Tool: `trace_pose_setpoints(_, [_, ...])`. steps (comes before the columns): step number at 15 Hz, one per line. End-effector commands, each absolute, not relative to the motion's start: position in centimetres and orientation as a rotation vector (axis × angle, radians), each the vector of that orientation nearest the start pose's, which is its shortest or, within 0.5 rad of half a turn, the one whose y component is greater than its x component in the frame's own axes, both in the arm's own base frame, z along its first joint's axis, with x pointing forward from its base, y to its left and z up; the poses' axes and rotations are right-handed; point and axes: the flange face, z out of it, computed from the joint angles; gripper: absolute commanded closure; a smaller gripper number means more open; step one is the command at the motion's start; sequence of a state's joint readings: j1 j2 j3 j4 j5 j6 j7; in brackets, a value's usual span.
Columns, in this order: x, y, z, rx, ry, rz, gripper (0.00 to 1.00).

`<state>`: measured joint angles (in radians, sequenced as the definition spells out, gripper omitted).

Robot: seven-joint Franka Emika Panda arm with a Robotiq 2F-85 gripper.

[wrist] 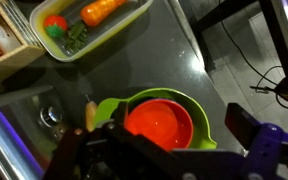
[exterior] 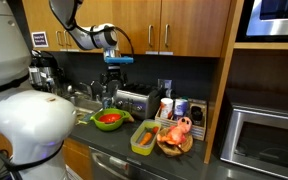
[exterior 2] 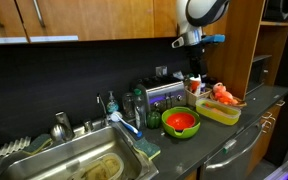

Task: Move the red and blue bowl to the counter

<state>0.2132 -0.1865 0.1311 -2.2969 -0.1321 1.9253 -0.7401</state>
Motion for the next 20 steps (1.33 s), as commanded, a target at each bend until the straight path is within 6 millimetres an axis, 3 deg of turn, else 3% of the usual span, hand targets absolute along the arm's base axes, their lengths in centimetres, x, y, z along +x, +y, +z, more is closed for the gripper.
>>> trace_pose_setpoints(1, [43.7, 16.2, 40.9, -2.615, -1.762, 0.220, 0.00])
trace_pose_setpoints(5, [43.6, 16.5, 40.6, -2.467, -1.768, 0.053, 0.00])
trace_pose_setpoints(10, [44.1, 14.9, 39.6, -2.317, -1.727, -0.113, 0.00])
trace_pose_setpoints(20, [44.6, 13.0, 38.5, -2.211, -1.675, -0.212, 0.00])
